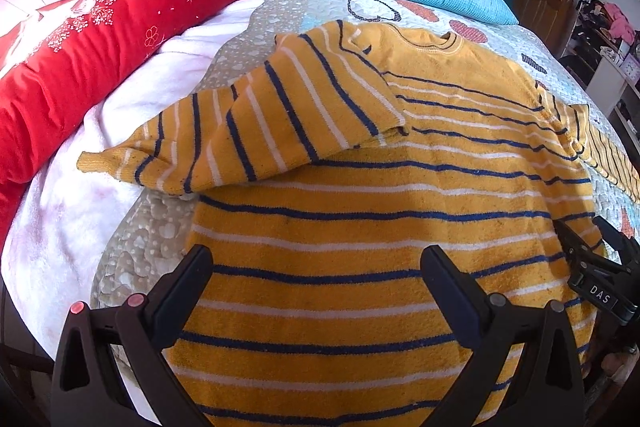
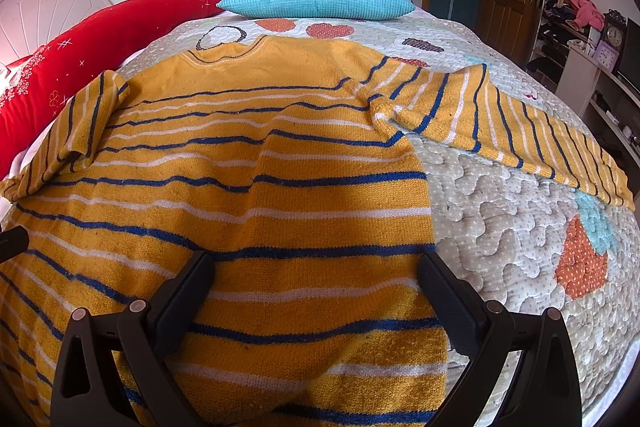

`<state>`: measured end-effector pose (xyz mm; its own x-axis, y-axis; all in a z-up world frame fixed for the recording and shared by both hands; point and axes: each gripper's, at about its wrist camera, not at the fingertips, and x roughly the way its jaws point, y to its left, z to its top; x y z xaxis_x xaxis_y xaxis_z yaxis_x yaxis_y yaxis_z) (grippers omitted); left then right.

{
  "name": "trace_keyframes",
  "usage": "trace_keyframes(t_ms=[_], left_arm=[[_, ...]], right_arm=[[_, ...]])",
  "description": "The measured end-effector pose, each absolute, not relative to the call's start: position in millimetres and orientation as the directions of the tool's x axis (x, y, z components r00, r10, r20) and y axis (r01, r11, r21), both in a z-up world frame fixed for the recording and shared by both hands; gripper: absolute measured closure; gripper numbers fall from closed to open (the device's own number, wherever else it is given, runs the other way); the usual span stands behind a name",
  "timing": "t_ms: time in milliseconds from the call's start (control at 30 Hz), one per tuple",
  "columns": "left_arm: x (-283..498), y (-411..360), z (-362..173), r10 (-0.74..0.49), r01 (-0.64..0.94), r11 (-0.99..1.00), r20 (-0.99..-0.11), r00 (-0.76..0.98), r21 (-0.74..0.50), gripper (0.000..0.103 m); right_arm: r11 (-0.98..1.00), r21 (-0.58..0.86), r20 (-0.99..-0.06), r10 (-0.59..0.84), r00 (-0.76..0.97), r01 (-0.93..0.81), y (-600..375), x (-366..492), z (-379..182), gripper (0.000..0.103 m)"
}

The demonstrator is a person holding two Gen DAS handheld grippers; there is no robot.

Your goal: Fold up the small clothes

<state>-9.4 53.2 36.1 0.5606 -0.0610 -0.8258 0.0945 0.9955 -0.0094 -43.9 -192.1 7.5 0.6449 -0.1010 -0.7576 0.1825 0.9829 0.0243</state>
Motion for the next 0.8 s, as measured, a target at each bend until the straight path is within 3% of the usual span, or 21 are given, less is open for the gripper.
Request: trace_keyframes(t_ms=[533,800], left_arm=[[-10,68,44,-0.059,0.076,0.997,-0.826,0.561,-0.019,0.000],[4,114,44,-0.007,-0.030,0.999,-0.831,0.556,-0.028,0.000]], right_arm=[[0.983,0.045,-0.722,-0.093,0.686,0.181,-191,-69,57,0.000],[0.986,0.065,-0.722,-0.058,0.690,0.151,-179,-76,58,0.000]])
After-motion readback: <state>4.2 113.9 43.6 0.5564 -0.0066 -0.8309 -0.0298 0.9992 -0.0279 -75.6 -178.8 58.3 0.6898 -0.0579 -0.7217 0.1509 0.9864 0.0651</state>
